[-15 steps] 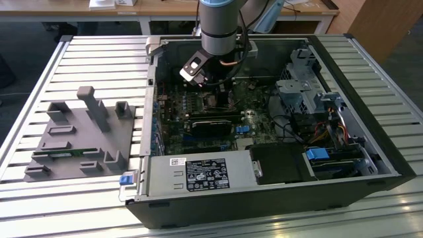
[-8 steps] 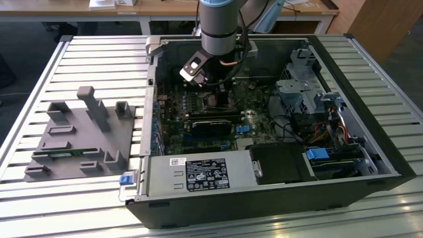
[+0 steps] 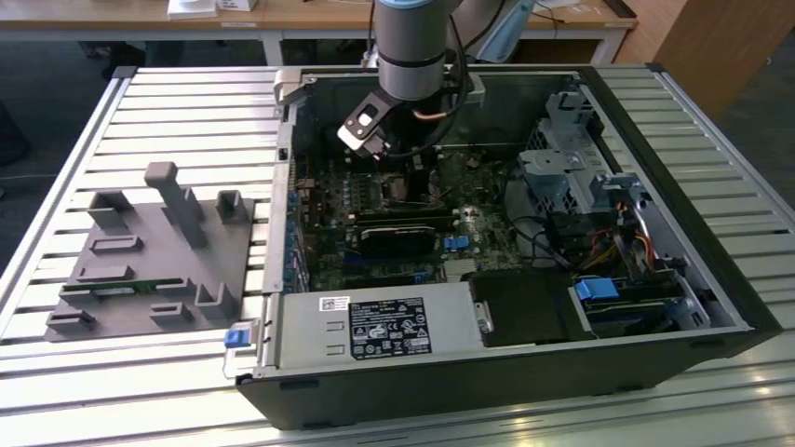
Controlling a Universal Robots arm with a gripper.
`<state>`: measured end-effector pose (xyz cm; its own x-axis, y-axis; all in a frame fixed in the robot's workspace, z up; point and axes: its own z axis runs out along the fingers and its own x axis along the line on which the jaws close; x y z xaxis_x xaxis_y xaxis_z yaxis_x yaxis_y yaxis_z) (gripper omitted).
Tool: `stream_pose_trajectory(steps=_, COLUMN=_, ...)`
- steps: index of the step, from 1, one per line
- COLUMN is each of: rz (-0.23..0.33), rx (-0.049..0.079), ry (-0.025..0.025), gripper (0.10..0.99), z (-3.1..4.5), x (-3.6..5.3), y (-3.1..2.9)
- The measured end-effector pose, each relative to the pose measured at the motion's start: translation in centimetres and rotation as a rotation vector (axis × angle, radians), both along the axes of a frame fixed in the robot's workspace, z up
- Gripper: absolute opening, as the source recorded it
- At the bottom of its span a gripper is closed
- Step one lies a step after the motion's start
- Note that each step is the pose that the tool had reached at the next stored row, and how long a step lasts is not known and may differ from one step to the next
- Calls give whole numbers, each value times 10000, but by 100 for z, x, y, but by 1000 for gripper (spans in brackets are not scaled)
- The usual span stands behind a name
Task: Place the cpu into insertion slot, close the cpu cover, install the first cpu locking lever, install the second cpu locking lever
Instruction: 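Place the cpu into insertion slot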
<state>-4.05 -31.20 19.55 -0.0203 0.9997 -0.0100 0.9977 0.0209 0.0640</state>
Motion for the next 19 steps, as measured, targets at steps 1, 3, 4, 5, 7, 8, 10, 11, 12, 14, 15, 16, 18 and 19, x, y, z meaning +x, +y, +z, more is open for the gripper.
stream_pose_trajectory(steps=1, rz=2, rx=-2, ry=0, gripper=667, z=0, x=0, y=-1)
stream_pose_trajectory(steps=3, rz=11, rx=-12, ry=2, gripper=667, z=2, x=-1, y=-12)
stream_pose_trajectory(steps=4, rz=14, rx=-12, ry=2, gripper=667, z=2, x=-1, y=-20)
stream_pose_trajectory(steps=5, rz=14, rx=-11, ry=1, gripper=667, z=1, x=0, y=-30)
stream_pose_trajectory(steps=7, rz=14, rx=-14, ry=2, gripper=667, z=11, x=-1, y=-40)
stream_pose_trajectory(steps=8, rz=13, rx=-13, ry=2, gripper=667, z=25, x=-1, y=-40)
stream_pose_trajectory(steps=10, rz=13, rx=-13, ry=8, gripper=667, z=66, x=-1, y=-41)
stream_pose_trajectory(steps=11, rz=14, rx=-12, ry=13, gripper=651, z=85, x=0, y=-41)
stream_pose_trajectory(steps=12, rz=14, rx=-12, ry=18, gripper=584, z=97, x=0, y=-40)
stream_pose_trajectory(steps=14, rz=15, rx=-10, ry=18, gripper=525, z=101, x=0, y=-45)
stream_pose_trajectory(steps=15, rz=15, rx=-10, ry=18, gripper=471, z=102, x=0, y=-53)
stream_pose_trajectory(steps=16, rz=14, rx=-12, ry=20, gripper=471, z=102, x=0, y=-62)
stream_pose_trajectory(steps=18, rz=15, rx=-11, ry=19, gripper=353, z=105, x=0, y=-76)
stream_pose_trajectory(steps=19, rz=14, rx=-14, ry=27, gripper=294, z=112, x=1, y=-79)
